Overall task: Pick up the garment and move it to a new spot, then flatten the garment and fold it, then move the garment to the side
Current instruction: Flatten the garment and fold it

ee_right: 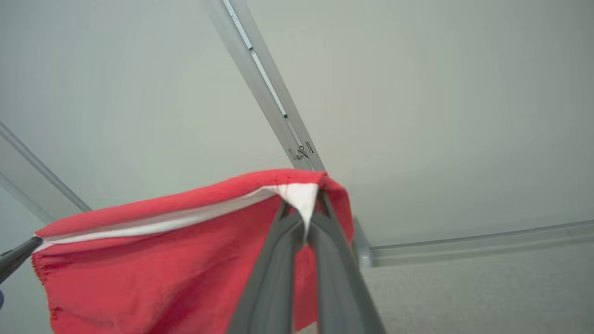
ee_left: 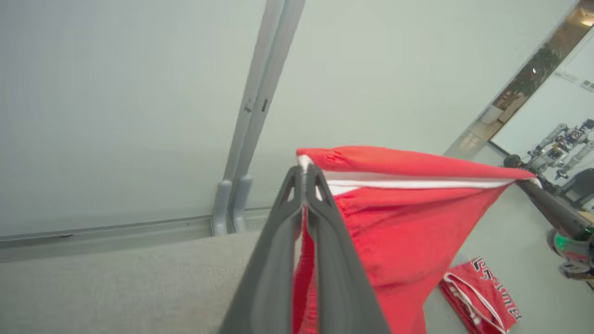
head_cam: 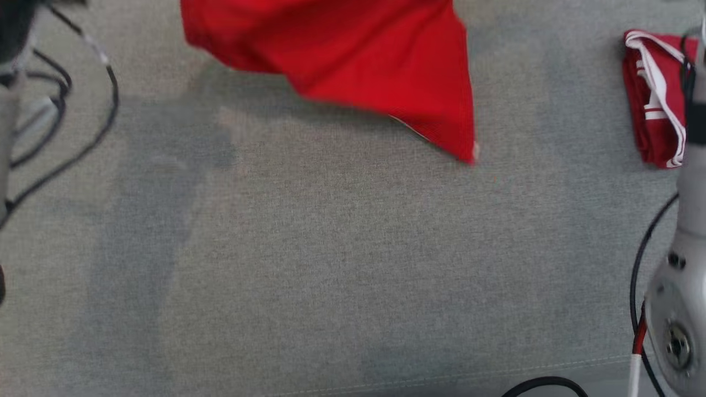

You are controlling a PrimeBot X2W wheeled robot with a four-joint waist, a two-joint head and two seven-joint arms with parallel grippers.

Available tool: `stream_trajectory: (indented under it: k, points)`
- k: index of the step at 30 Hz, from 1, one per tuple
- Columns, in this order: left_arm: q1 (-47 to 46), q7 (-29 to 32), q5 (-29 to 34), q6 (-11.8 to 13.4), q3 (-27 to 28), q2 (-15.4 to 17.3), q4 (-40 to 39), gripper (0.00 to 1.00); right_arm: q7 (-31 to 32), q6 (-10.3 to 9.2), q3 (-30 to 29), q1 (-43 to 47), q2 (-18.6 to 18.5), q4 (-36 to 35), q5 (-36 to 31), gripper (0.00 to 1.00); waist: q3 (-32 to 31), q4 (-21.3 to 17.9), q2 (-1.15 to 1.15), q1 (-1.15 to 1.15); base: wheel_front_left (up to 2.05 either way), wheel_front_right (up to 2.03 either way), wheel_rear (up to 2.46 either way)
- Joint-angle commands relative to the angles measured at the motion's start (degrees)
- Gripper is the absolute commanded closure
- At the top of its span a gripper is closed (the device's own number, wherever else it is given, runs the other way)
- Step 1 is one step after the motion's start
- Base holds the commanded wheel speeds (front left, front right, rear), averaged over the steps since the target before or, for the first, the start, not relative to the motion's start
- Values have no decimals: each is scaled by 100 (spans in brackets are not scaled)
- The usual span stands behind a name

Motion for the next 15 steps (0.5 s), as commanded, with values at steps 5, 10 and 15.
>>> stream_trajectory:
  k: [5,10,15]
  points:
    - [-1552,-1174,806,27,190,-223,1293,100,-1278,-19,-956,-2115,538,1298,-1198,100,1255,102,0,0,0,0,0]
    - [-2232,-2034,1217,-359,101,-409,2053,100,-2267,-16,-776,-3213,596,2423,-965,100,1547,60,0,0,0,0,0]
    - [-2113,-2807,1267,-770,-201,-675,2463,100,-2801,-9,128,-3171,618,3219,-554,100,1873,53,0,0,0,0,0]
